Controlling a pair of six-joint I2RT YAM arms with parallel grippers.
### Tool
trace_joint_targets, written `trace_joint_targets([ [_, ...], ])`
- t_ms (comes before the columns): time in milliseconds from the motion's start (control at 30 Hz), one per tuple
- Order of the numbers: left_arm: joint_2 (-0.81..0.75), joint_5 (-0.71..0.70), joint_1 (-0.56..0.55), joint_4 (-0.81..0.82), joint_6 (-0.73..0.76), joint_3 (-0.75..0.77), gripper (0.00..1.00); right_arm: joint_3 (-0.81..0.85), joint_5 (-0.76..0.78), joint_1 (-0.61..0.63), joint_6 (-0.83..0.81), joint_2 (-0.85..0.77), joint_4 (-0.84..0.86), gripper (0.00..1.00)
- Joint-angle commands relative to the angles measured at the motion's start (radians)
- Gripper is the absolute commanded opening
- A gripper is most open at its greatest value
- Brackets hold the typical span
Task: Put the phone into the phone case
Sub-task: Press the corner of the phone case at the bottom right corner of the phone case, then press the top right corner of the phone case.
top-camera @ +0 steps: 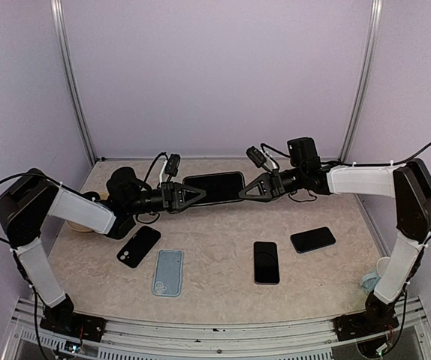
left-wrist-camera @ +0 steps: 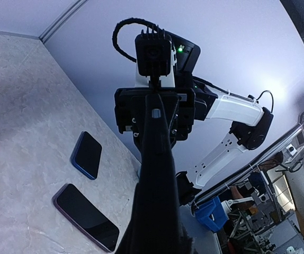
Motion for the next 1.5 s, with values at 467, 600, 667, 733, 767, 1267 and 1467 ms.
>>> trace_joint_targets([
  [467,-0.029,-0.005,-0.002,0.011,0.032,0.023,0.00,0.083,0.206,0.013,-0.202,-0.058,-0.235,0.03],
  [600,-0.034,-0.007,-0.002,-0.002,0.041,0.022,0.00,0.089,0.215,0.012,-0.217,-0.077,-0.251,0.35],
  [667,-0.036,-0.008,-0.003,-0.009,0.046,0.022,0.00,0.093,0.210,0.009,-0.217,-0.086,-0.250,0.42],
  [733,-0.038,-0.008,-0.004,-0.011,0.049,0.023,0.00,0.099,0.206,0.004,-0.206,-0.089,-0.243,0.44],
  [767,-0.040,-0.008,-0.006,-0.012,0.048,0.022,0.00,0.102,0.206,0.001,-0.196,-0.091,-0.235,0.45],
  [1267,-0.053,-0.015,-0.017,-0.046,0.078,0.026,0.00,0.172,0.282,-0.024,-0.123,-0.028,-0.251,0.38],
  [1467,-0.059,-0.020,-0.017,-0.052,0.084,0.025,0.00,0.169,0.306,-0.025,-0.142,-0.021,-0.284,0.42],
])
